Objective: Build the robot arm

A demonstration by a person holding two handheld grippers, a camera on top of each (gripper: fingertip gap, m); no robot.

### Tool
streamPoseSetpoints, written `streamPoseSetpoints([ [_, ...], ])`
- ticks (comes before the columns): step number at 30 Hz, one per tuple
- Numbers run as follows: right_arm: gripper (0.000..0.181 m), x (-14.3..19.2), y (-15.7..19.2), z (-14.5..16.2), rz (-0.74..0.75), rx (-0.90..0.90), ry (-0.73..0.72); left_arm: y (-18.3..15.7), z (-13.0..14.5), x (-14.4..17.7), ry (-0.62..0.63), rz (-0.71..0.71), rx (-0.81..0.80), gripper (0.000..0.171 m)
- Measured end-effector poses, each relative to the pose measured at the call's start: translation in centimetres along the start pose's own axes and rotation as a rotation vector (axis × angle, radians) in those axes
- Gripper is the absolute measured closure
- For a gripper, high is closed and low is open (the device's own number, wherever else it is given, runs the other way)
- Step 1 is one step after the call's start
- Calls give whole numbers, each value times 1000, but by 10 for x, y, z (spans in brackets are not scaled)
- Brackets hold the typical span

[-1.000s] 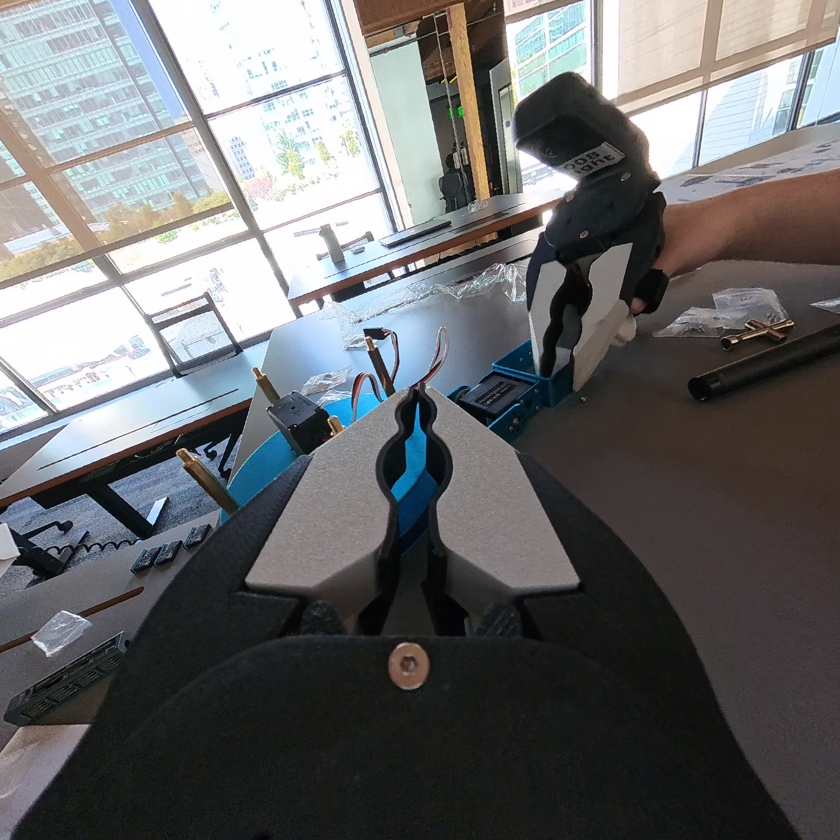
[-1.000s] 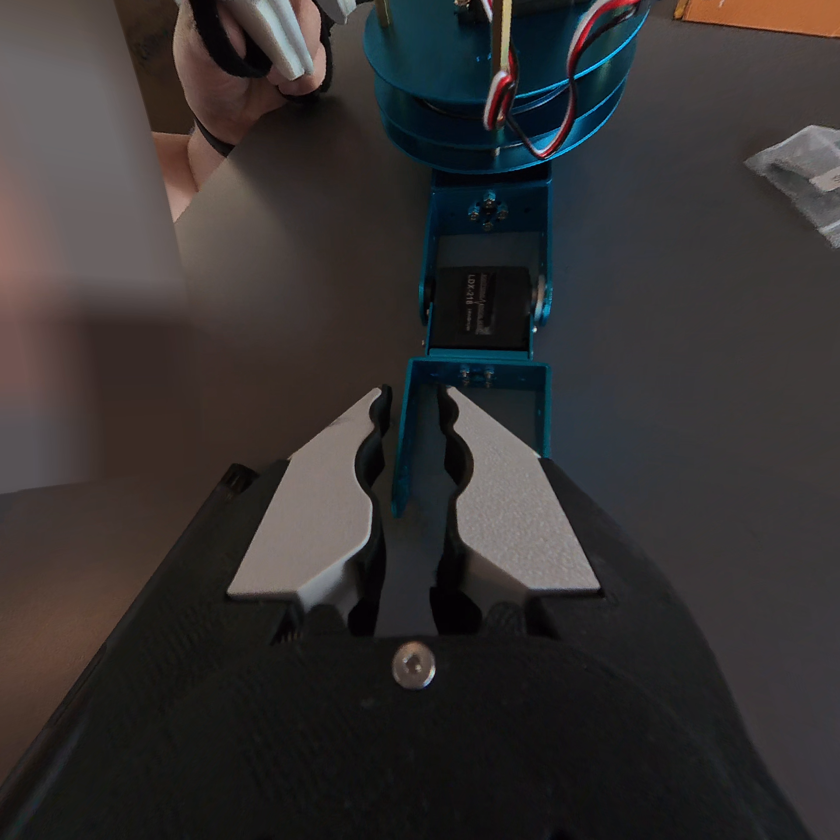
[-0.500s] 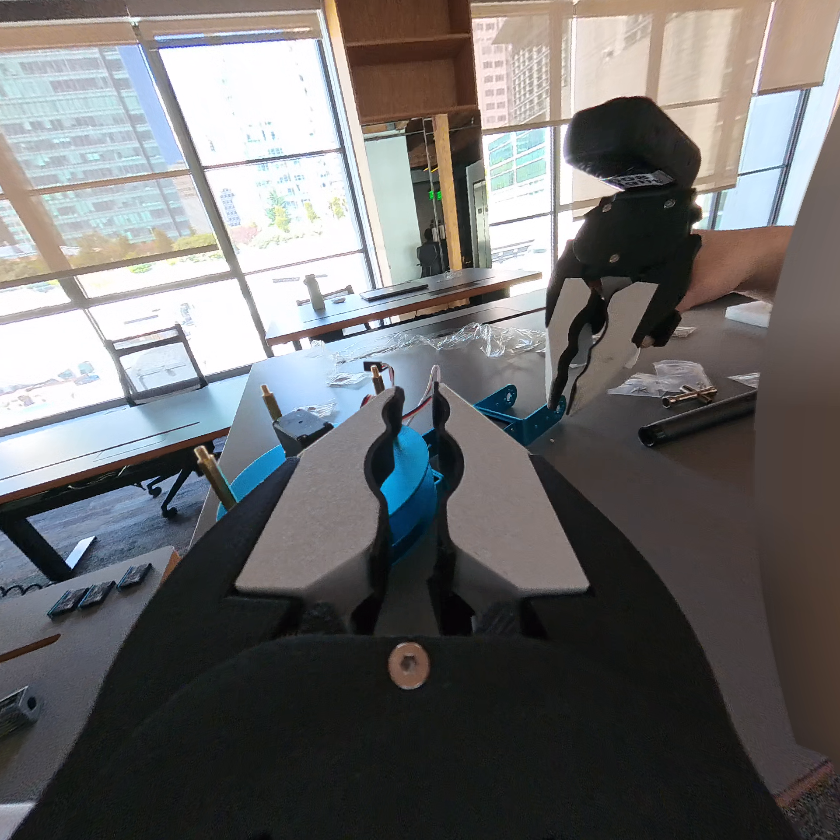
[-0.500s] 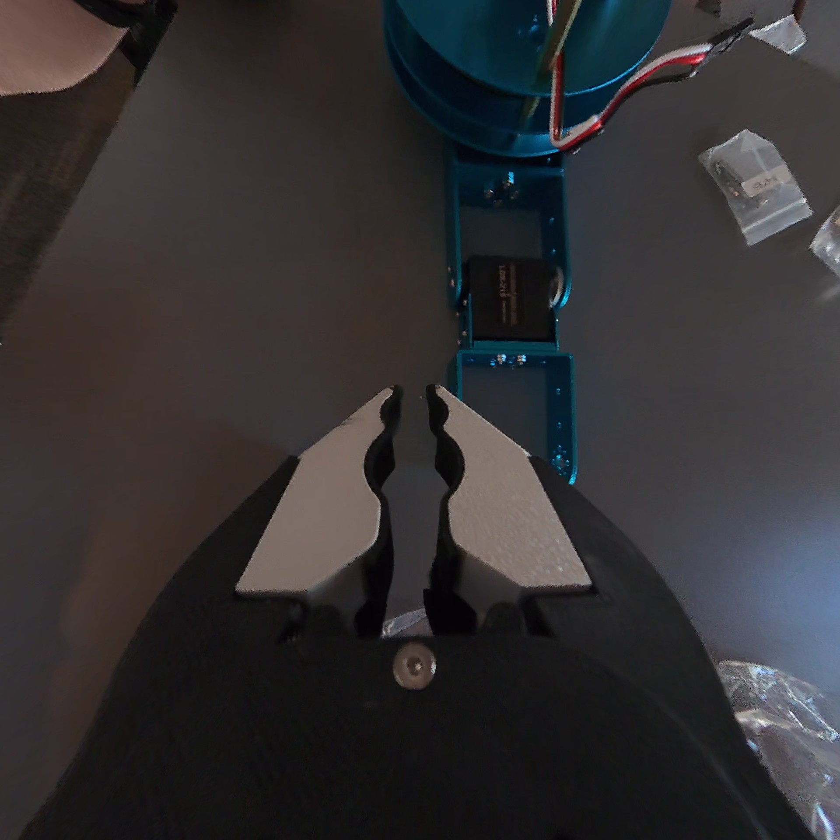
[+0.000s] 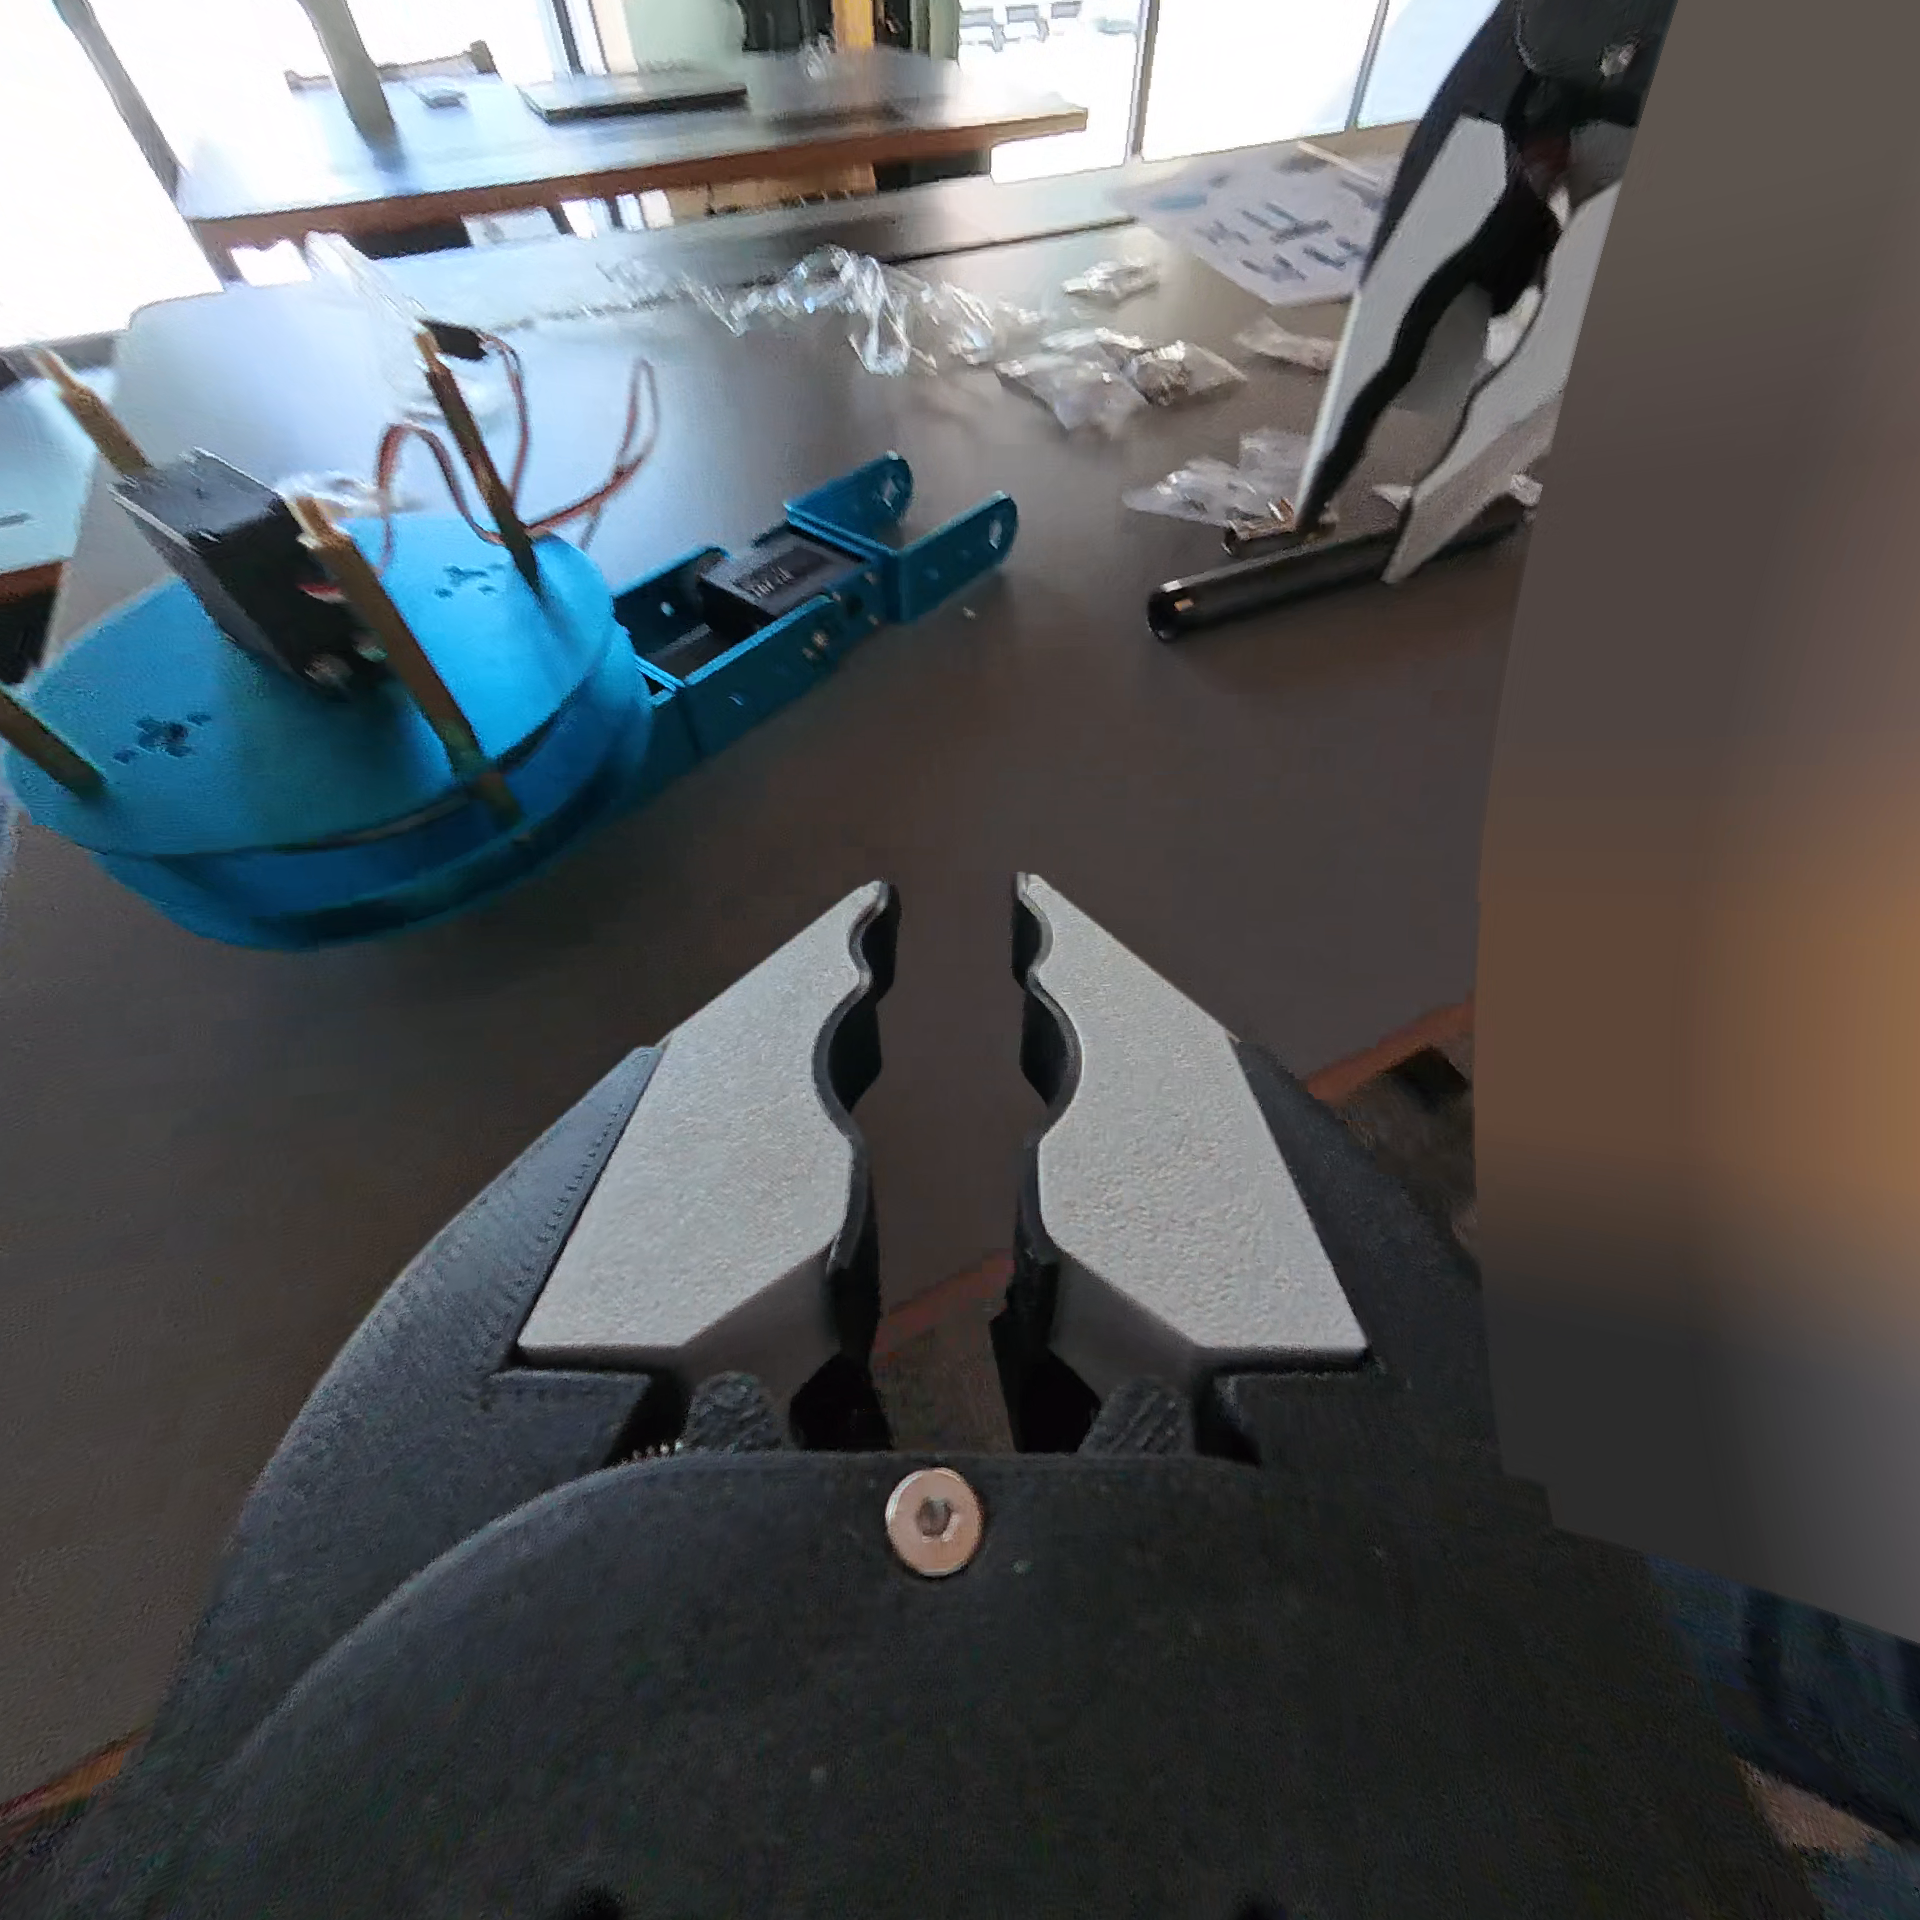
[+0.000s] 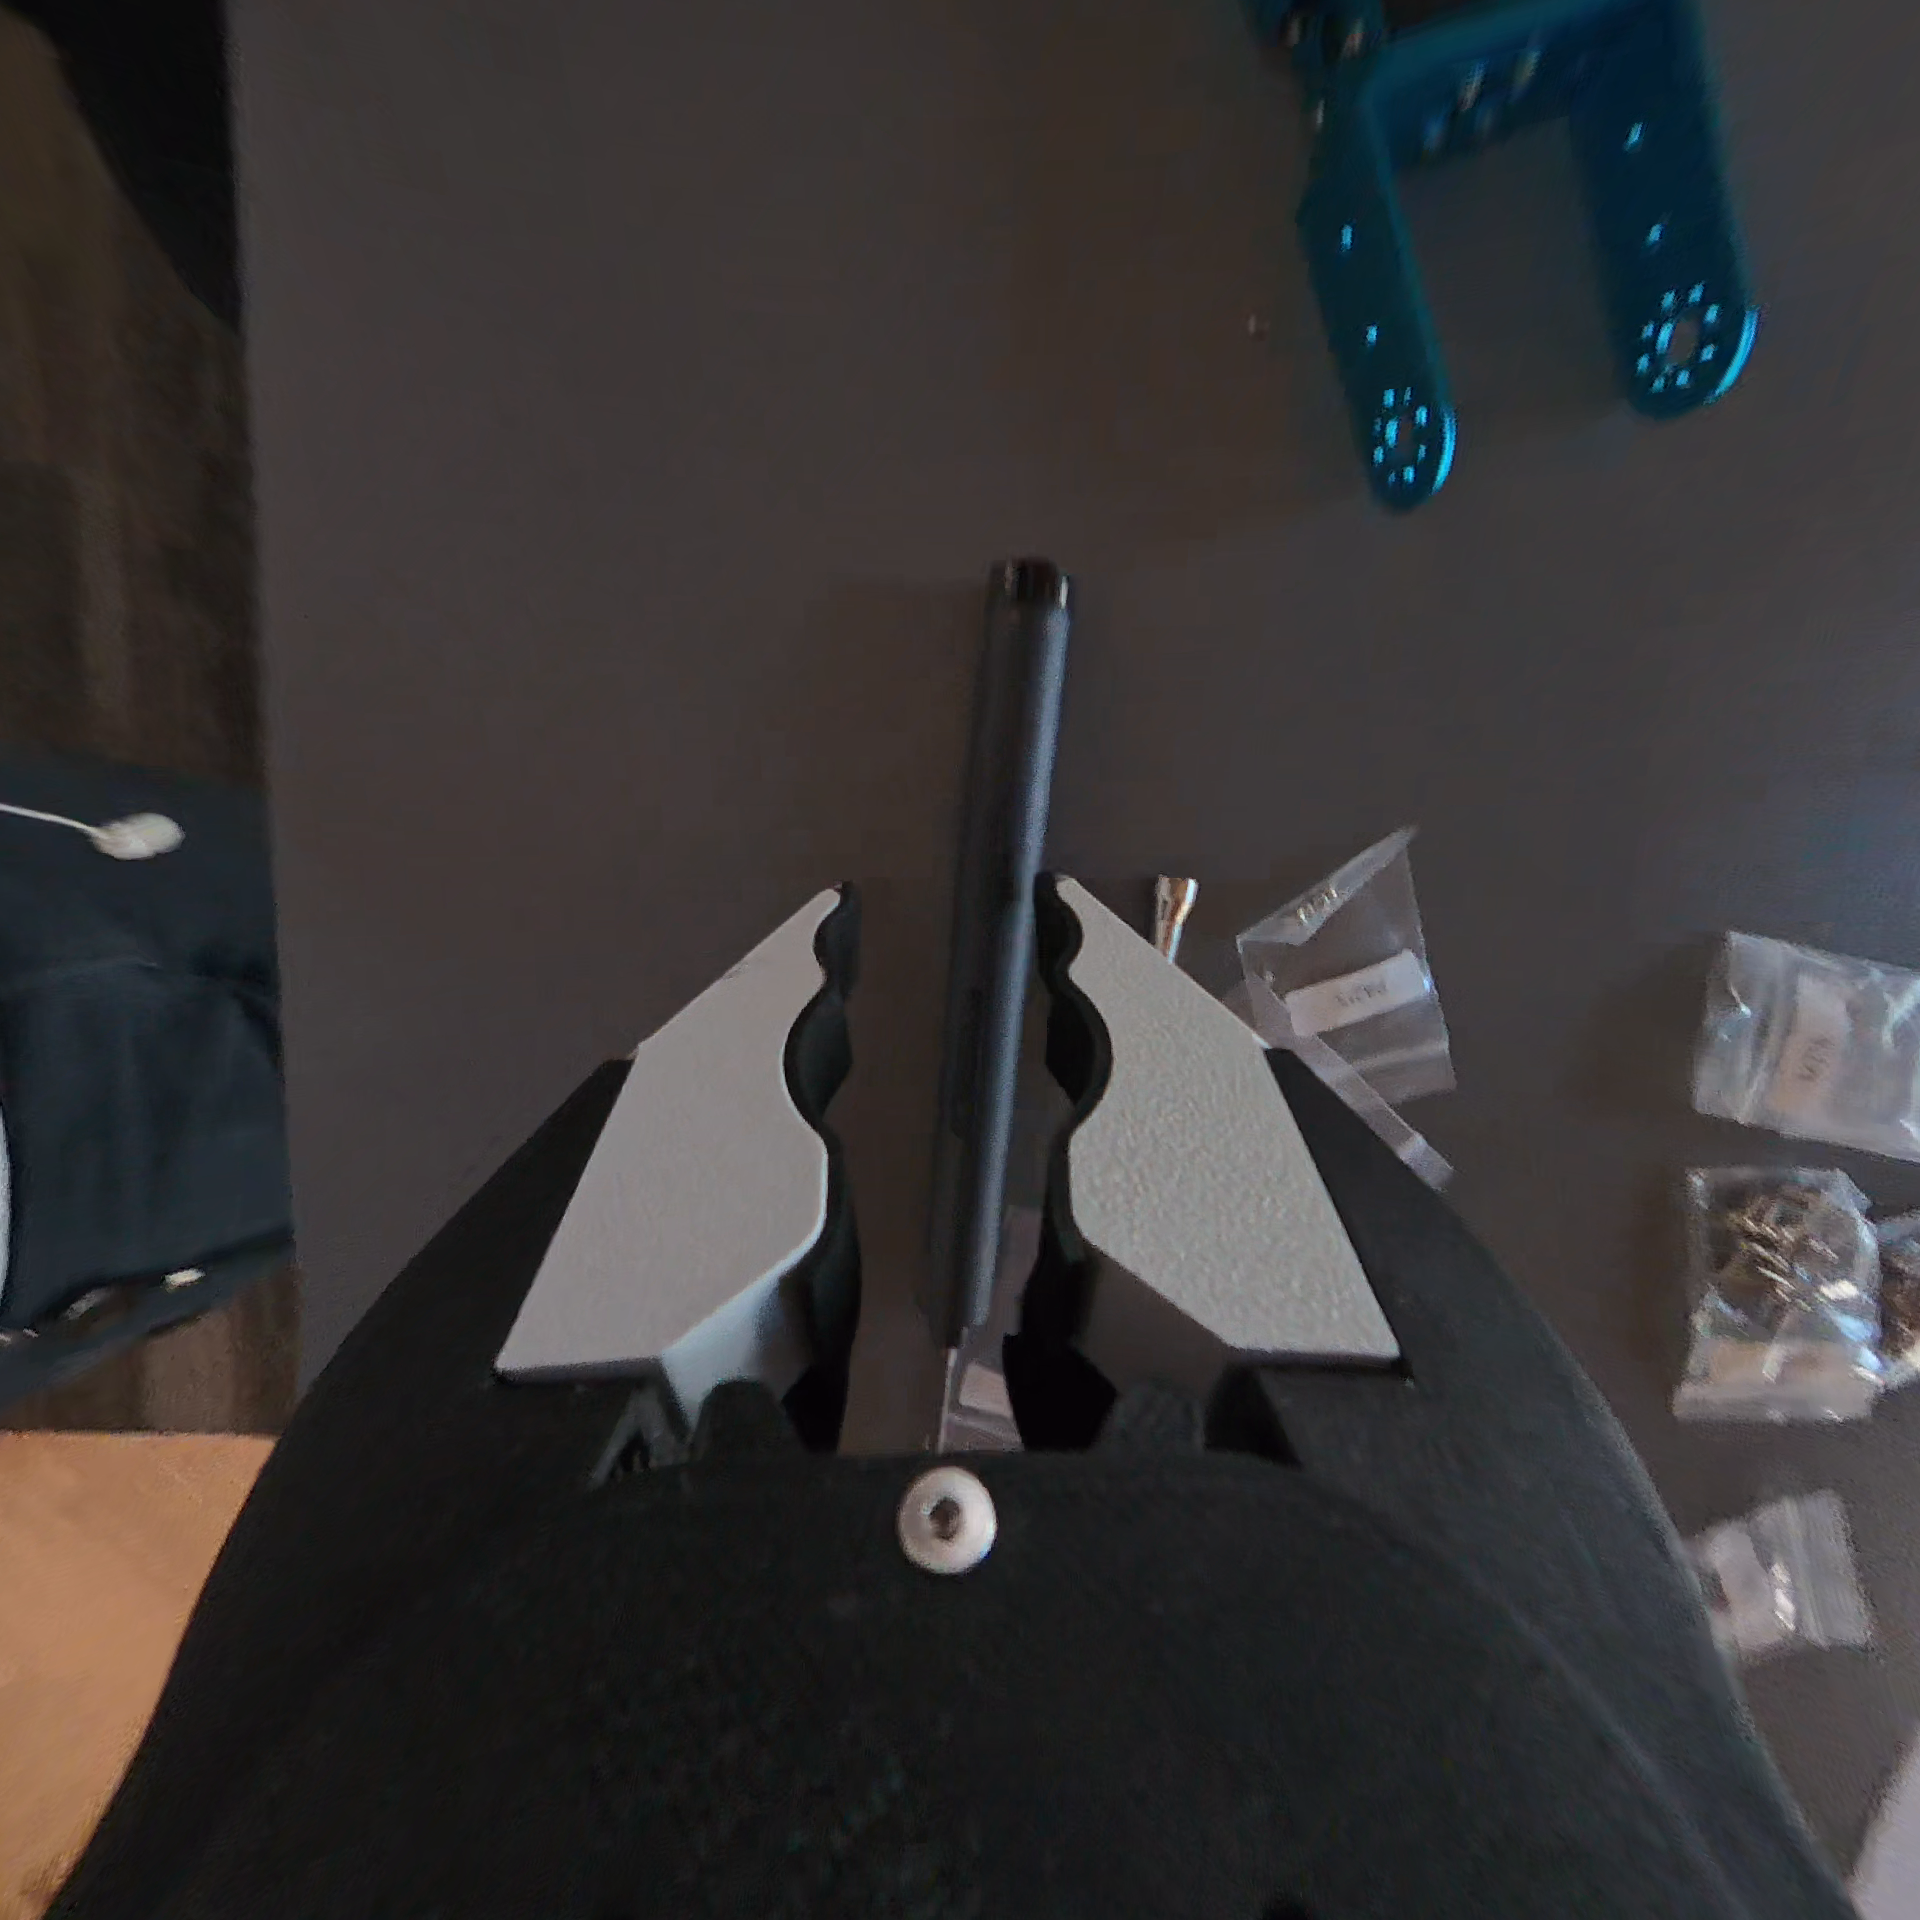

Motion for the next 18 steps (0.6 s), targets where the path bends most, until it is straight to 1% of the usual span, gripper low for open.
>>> streamPoseSetpoints([
  [3,149,-10,2,6,38,55,178,-18,8,3,42,55,4,150],
  [5,164,-11,3,2,42,66,188,-27,14,2,43,99,16,150],
  [8,164,-13,12,-5,91,142,187,-31,21,-7,30,167,71,145],
  [11,164,-9,32,-24,179,279,143,-34,11,-16,-31,289,174,139],
  [13,165,-9,48,-41,243,396,72,-29,-3,-20,-84,327,243,129],
  [14,165,-10,56,-47,274,468,33,-27,-10,-22,-98,350,291,127],
  [15,165,-13,64,-53,311,522,-1,-26,-16,-23,-109,400,356,124],
  [16,165,-17,72,-57,336,562,-24,-27,-22,-24,-110,472,430,123],
  [18,165,-23,89,-62,354,623,-72,-31,-26,-28,-50,579,552,124],
])
Point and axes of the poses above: each gripper's, where its closed fingertips meet, x back along the fingers, z out of its underside, y = z × x across the jaws, the point moved 7 cm from there along x, back along the fingers, and after that the axes turned 5 degrees about z, right-handed, at the moved point
